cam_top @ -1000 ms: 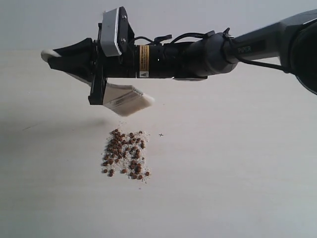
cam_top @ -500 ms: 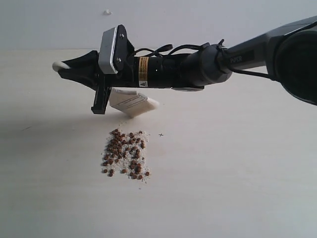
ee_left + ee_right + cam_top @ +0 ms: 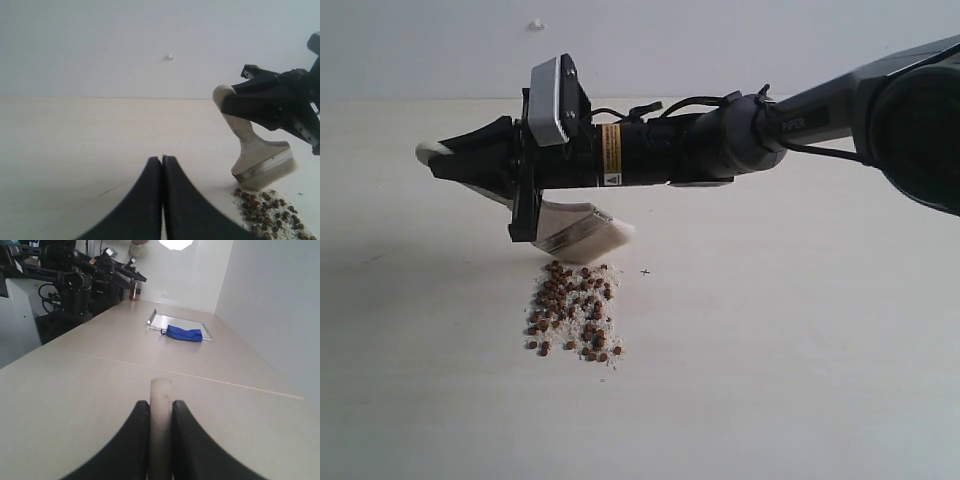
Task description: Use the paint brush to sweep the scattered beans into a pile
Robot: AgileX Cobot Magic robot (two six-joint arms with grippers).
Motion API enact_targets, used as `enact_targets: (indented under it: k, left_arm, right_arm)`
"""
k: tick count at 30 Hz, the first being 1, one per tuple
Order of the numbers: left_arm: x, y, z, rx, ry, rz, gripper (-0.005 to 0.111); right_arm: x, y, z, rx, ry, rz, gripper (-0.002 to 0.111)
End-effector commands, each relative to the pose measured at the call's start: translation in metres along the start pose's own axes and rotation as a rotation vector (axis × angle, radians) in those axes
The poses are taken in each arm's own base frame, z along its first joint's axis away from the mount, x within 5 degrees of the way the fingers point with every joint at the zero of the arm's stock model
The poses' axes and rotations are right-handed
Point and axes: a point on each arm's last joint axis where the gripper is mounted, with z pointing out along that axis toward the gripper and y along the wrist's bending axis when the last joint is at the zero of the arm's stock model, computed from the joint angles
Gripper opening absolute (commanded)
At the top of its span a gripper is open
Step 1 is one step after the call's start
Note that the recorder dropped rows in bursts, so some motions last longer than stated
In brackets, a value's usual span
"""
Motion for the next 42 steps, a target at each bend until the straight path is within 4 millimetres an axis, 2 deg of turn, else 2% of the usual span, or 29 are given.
enact_targets:
  k: [1, 6, 10, 17, 22, 29, 38, 42]
  left_arm:
    - [0.0, 0.0, 0.0, -0.001, -0.002, -0.004, 0.0]
    - [0.0, 0.0, 0.0, -0.001, -0.002, -0.004, 0.0]
    - [0.0, 0.0, 0.0, -0.001, -0.002, -0.004, 0.0]
    - [0.0, 0.0, 0.0, -0.001, -0.002, -0.004, 0.0]
    - [0.0, 0.0, 0.0, -0.001, -0.002, -0.004, 0.0]
    - [0.0, 0.0, 0.0, -0.001, -0.002, -0.004, 0.0]
    - [0.0, 0.0, 0.0, -0.001, -0.002, -0.004, 0.0]
    - [0.0, 0.0, 0.0, -0.001, -0.002, -0.004, 0.0]
  right_arm:
    - [-0.025, -0.001, 0.0, -0.021, -0.035, -0.035, 0.0]
    - [-0.066, -0.008, -0.002, 0.043, -0.056, -0.109, 0.0]
    - [-0.072, -0.016, -0.003, 0.125, -0.024, -0.131, 0.0]
    - [-0.036, -0.015, 0.002, 0.141, 0.01, -0.127, 0.0]
    - [-0.018, -0.01, 0.009, 0.149, 0.012, -0.132, 0.0]
    - [-0.011, -0.006, 0.015, 0.139, 0.025, -0.12, 0.0]
    - [-0.009, 0.009, 0.023, 0.03, 0.064, -0.053, 0.0]
    - [-0.019, 0.01, 0.023, 0.006, 0.067, -0.066, 0.0]
